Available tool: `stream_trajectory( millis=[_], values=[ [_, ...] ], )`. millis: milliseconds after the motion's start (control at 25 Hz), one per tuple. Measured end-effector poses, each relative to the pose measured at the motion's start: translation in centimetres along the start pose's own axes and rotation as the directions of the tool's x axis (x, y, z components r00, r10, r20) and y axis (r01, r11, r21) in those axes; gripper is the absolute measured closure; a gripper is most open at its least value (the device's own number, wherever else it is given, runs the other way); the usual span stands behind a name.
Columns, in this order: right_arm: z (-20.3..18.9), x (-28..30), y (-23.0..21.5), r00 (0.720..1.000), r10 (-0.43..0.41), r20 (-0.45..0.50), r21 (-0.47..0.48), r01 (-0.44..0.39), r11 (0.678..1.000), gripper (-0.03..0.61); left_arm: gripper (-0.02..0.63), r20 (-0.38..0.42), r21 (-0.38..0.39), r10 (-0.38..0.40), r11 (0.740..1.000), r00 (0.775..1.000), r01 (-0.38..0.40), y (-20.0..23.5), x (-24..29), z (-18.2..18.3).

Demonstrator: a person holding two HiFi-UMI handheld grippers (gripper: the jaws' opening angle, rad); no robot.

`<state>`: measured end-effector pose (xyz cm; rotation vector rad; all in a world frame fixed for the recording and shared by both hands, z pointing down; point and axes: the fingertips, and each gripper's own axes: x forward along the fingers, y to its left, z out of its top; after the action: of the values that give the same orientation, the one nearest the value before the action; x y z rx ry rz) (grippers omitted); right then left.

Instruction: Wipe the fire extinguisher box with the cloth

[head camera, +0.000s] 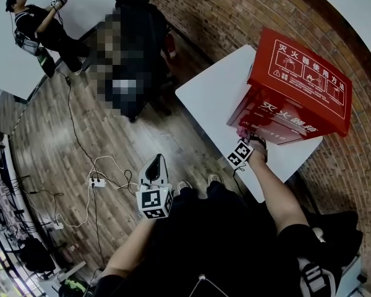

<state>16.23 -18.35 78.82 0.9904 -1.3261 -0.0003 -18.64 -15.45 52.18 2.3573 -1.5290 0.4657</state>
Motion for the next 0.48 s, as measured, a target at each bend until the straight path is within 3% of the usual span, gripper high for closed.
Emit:
stream_trajectory(
  millis=[480],
  values=[
    [0.5, -1.8, -1.5, 1.0, -0.017, 0.009, -0.007, 0.017, 1.0, 0.476, 0.586, 0.051, 0.026, -0.007, 1.0, 0.999, 0.006, -0.1, 2.3, 4.4]
  ],
)
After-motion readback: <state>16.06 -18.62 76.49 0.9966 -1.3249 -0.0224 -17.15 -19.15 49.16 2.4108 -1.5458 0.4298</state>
